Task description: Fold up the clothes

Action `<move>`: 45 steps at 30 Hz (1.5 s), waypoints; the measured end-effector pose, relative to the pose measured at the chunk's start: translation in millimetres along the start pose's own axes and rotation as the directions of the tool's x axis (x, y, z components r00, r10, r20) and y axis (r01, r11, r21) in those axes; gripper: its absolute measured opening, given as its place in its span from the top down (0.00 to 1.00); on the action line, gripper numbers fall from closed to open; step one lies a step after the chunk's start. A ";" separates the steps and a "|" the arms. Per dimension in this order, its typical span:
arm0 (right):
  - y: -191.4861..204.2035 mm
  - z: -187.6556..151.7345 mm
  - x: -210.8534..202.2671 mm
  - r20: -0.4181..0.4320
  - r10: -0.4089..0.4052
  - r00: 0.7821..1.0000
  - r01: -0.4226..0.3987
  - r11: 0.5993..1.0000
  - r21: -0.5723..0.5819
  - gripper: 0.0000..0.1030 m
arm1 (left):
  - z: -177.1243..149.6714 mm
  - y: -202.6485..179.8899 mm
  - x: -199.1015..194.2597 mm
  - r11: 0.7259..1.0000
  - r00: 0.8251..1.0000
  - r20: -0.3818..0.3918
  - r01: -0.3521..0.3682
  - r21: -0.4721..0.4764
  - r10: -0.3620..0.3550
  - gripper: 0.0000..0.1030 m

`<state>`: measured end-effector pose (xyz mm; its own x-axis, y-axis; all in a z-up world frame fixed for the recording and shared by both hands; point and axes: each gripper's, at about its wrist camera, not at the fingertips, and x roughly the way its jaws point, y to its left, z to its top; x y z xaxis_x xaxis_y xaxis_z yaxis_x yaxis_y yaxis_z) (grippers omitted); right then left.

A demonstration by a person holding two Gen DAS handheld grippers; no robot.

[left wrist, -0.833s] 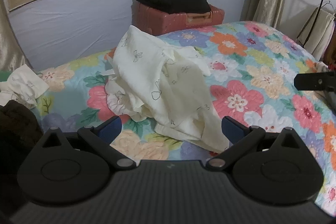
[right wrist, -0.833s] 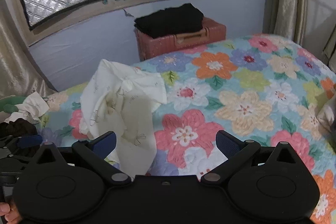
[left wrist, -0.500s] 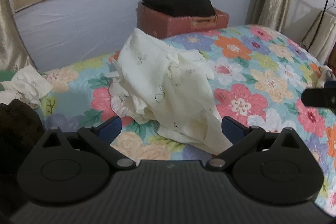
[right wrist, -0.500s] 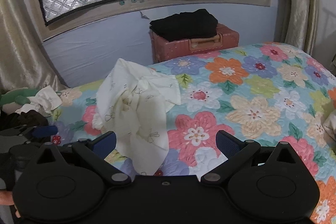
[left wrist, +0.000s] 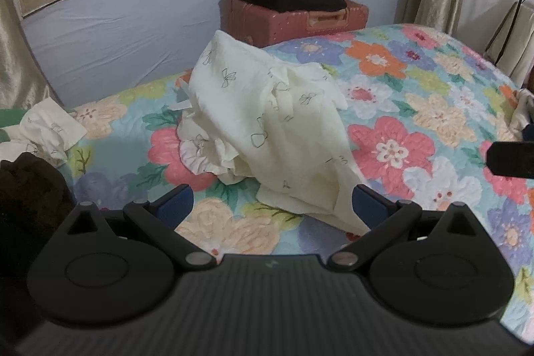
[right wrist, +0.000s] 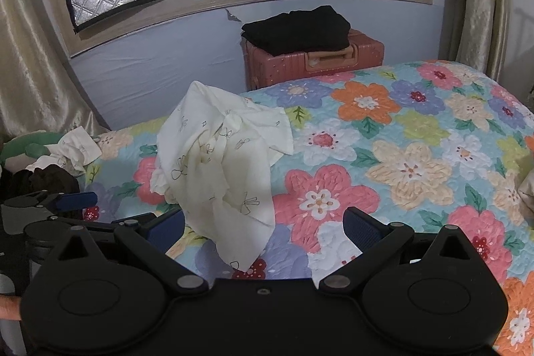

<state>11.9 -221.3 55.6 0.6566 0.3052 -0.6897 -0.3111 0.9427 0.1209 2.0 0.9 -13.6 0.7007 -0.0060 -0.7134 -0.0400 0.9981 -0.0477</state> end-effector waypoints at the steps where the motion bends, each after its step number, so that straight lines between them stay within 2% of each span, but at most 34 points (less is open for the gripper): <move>1: -0.1 -0.9 0.1 0.002 0.000 1.000 0.000 1.000 0.003 0.00 | -0.1 0.0 0.6 1.000 1.000 -0.003 -0.004 0.003 0.004 0.00; 12: -6.3 -8.3 2.1 -0.006 -0.006 1.000 0.006 0.999 0.053 0.00 | -0.6 -0.3 4.0 1.000 1.000 -0.022 0.009 0.007 -0.009 0.00; 17: -10.2 -13.4 0.9 0.006 0.009 1.000 -0.010 0.996 0.089 0.00 | -1.4 2.0 5.9 0.999 0.999 -0.026 0.036 -0.015 -0.036 0.00; 19: -12.1 -16.9 2.5 0.012 0.013 1.000 -0.014 0.995 0.102 0.00 | -1.4 4.2 5.8 0.998 0.999 -0.017 0.050 -0.032 -0.051 0.00; 24: -20.3 -24.4 13.6 0.013 0.025 1.000 -0.027 0.988 0.151 0.00 | -2.5 12.8 3.7 0.988 0.991 0.065 0.125 -0.092 -0.119 0.00; 27: -26.6 -28.7 24.8 0.008 0.042 0.999 -0.043 0.982 0.185 0.00 | -3.4 24.2 9.1 0.972 0.981 0.104 0.181 -0.151 -0.166 0.00; 30: -35.1 -36.2 31.8 0.039 0.083 0.996 -0.090 0.961 0.260 0.00 | -8.3 45.0 19.5 0.926 0.954 0.187 0.278 -0.257 -0.235 0.00; 32: -41.8 -42.0 36.4 0.074 0.122 0.990 -0.139 0.938 0.317 0.00 | -7.1 55.7 33.6 0.898 0.945 0.188 0.315 -0.308 -0.267 0.02; 34: -48.1 -47.3 46.4 0.100 0.167 0.981 -0.192 0.914 0.357 0.00 | -2.5 58.5 48.0 0.904 0.950 0.183 0.299 -0.304 -0.253 0.02; 36: -51.7 -50.4 62.3 0.094 0.180 0.979 -0.202 0.904 0.377 0.00 | 3.8 56.6 63.8 0.933 0.962 0.190 0.243 -0.265 -0.196 0.03; 38: -57.6 -52.2 81.8 0.063 0.207 0.976 -0.215 0.889 0.404 0.00 | 9.4 54.7 83.2 0.957 0.974 0.183 0.175 -0.230 -0.135 0.07; 40: -66.0 -52.5 103.9 0.026 0.314 0.949 -0.294 0.853 0.432 0.01 | 11.8 53.8 102.2 0.971 0.987 0.148 0.092 -0.222 -0.060 0.38; 41: -69.8 -52.9 113.5 0.008 0.354 0.935 -0.322 0.839 0.439 0.04 | 10.3 54.1 110.9 0.969 0.989 0.134 0.086 -0.232 -0.056 0.39; 42: -71.8 -52.5 121.8 -0.006 0.364 0.931 -0.325 0.837 0.440 0.07 | 8.9 54.3 119.7 0.967 0.991 0.120 0.081 -0.243 -0.053 0.39; 43: -73.0 -50.7 128.8 -0.012 0.355 0.935 -0.314 0.841 0.440 0.07 | 7.1 56.3 127.4 0.957 0.991 0.112 0.102 -0.270 -0.074 0.39; 45: -75.3 -46.4 142.2 -0.017 0.330 0.944 -0.289 0.852 0.437 0.07 | 2.8 66.0 139.4 0.901 0.975 0.121 0.221 -0.373 -0.189 0.38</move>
<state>96.8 -255.1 -84.8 0.5054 0.5964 -0.6236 -0.1547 0.7736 0.6145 99.0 66.1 -114.2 0.7765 -0.1871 -0.6017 -0.1467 0.8750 -0.4613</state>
